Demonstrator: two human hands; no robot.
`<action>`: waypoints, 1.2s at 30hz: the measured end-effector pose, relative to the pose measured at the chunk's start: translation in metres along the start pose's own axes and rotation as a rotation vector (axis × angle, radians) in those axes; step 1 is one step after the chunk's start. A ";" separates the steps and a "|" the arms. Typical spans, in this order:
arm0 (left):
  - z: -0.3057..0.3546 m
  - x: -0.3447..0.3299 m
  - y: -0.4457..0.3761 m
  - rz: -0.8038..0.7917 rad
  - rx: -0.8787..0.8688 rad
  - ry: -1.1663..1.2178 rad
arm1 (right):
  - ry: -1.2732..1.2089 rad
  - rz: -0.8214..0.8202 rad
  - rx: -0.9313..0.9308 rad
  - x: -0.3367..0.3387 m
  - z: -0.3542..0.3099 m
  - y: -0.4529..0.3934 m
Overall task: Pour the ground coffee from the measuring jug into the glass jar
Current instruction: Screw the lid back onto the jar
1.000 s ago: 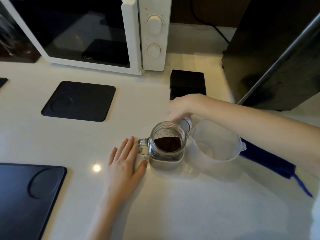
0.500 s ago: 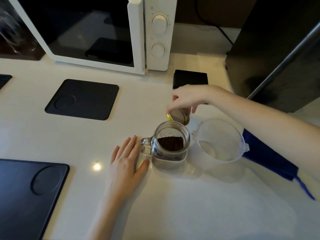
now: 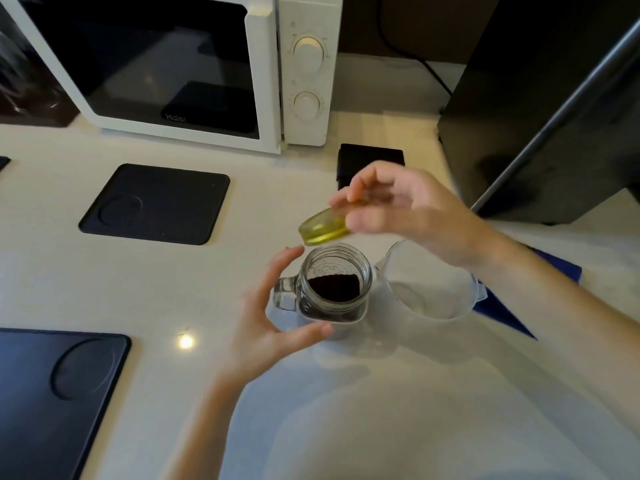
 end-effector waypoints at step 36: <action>-0.003 -0.006 -0.006 0.013 -0.044 0.059 | 1.050 0.167 0.298 -0.024 0.009 0.042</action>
Point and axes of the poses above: each hand's wrist, its own y-axis away from the middle knuckle, its own x-axis out of the back of the hand, z = x × y, the point moved 5 cm from there along -y, towards the middle knuckle, and after that the axes turned 15 degrees about -y, right-handed, at the moved point
